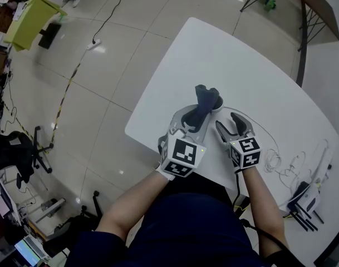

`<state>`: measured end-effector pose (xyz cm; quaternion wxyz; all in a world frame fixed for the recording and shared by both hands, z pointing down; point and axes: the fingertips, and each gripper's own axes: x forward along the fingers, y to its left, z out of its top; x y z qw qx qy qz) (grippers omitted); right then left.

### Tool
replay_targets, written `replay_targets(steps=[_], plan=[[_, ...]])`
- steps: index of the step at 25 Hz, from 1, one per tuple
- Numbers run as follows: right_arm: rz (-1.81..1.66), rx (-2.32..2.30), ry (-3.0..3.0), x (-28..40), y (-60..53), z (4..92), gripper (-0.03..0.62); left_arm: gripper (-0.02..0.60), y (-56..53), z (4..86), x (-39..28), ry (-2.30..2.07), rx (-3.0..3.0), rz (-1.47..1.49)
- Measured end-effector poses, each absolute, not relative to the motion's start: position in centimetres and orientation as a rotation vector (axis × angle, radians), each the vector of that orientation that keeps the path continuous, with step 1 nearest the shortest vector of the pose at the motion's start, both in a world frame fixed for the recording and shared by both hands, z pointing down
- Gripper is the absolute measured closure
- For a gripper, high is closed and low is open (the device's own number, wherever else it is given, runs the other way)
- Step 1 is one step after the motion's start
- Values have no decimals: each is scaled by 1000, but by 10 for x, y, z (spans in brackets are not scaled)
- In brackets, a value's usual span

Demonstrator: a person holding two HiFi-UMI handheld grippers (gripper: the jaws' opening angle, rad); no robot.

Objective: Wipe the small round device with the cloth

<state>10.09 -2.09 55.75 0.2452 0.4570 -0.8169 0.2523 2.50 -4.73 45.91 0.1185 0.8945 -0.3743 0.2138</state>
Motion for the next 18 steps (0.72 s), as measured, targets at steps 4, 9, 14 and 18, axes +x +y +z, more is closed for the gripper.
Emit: replay_targets(steps=[4,9,14,18], plan=[[673,1238,-2229,102,-20,557,321,486,-15,466,70,-968,2901,927],[673,1243,-2229,111,-16,556,329,483,-16,484,70,-1130,2892,751],[671,1240,-2239,118,-14,553,332,483,-38,487,28,-1303,2424,289],[680,1224,-2254,119,-15,556,333,483,-47,521,4,-1255,1976,88]])
